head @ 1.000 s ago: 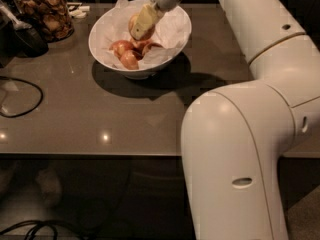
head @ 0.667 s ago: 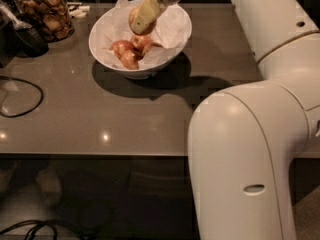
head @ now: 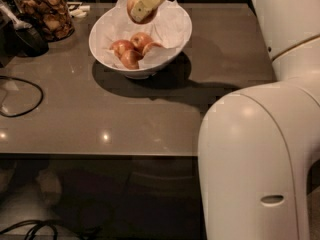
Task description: Pick apple from white bowl
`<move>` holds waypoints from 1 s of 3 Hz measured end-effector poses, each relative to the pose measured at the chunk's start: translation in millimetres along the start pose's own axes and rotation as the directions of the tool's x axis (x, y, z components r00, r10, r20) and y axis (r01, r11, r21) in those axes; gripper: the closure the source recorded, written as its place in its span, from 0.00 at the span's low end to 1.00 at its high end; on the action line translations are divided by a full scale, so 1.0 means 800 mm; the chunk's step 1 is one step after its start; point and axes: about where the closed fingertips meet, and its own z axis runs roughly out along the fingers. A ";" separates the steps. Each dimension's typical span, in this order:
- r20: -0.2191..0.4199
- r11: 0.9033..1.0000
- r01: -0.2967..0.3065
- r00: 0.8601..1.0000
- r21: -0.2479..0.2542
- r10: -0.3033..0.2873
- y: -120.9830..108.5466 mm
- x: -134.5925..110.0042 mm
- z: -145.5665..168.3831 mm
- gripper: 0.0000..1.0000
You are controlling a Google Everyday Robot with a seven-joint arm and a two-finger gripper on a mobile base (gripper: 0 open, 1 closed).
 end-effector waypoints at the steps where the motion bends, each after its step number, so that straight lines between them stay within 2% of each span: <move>1: 0.034 1.000 0.013 0.999 0.004 -0.013 0.015 -0.009 -0.029 1.00; 2: 0.074 1.000 0.027 0.997 -0.001 -0.027 0.036 -0.014 -0.058 1.00; 3: 0.113 0.997 0.059 0.992 -0.043 -0.054 0.062 -0.013 -0.077 1.00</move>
Offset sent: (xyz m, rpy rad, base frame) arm -0.0766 -0.0222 0.0644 0.0941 -0.0664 0.0368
